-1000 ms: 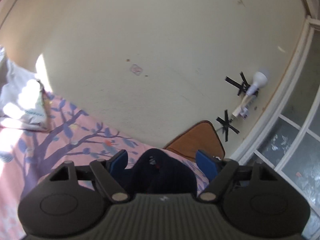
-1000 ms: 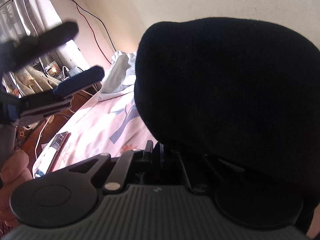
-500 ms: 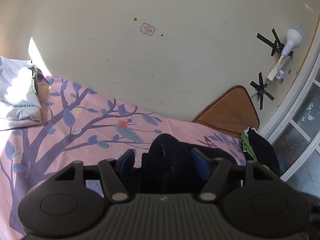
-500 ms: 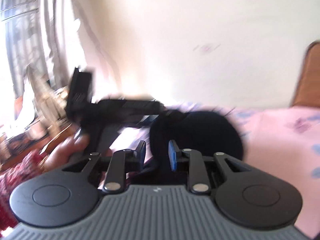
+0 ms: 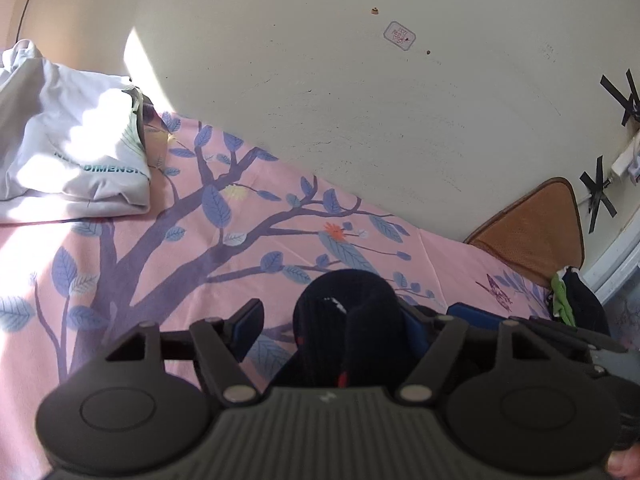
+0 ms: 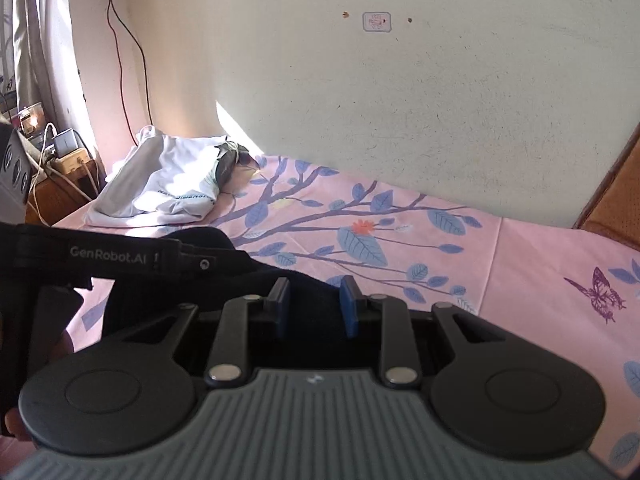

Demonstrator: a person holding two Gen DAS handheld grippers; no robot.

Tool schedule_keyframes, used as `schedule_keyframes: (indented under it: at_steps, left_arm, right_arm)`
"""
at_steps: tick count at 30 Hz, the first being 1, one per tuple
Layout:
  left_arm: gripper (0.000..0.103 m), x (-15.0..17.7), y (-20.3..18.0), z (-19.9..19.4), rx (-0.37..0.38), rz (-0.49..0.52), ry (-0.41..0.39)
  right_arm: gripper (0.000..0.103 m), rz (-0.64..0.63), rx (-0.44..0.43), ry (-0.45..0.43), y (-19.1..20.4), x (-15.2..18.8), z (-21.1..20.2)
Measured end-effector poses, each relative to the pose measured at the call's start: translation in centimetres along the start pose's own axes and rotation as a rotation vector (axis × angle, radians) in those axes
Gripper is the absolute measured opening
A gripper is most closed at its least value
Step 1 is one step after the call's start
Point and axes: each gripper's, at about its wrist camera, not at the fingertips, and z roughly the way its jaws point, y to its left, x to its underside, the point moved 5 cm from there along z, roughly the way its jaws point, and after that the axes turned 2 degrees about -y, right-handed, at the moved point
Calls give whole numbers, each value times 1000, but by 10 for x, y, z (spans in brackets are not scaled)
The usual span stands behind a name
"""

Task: Fold small clothes
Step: 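Lower the folded sweater onto the bed with both grippers and release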

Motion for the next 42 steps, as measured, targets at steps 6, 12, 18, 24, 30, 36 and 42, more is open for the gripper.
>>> schedule_keyframes:
  at_steps: [6, 12, 18, 24, 30, 36, 42]
  left_arm:
    - [81, -4, -1, -23, 39, -49, 13]
    - [94, 1, -17, -60, 12, 80, -41]
    - [98, 19, -11, -61, -24, 114, -28]
    - [103, 27, 12, -36, -57, 45, 9]
    - [103, 24, -2, -59, -38, 113, 11]
    - [103, 27, 0, -78, 141, 45, 83]
    - [103, 42, 10, -59, 237, -86, 214]
  right_arm:
    - [36, -66, 48, -120, 9, 9, -20]
    - [59, 43, 8, -232, 2, 12, -63]
    - [59, -29, 47, -287, 14, 13, -79]
    - [61, -252, 172, -152, 44, 37, -31]
    - [72, -131, 84, -208, 19, 25, -62]
    - [92, 167, 35, -294, -30, 49, -124]
    - [93, 489, -123, -211, -62, 84, -125]
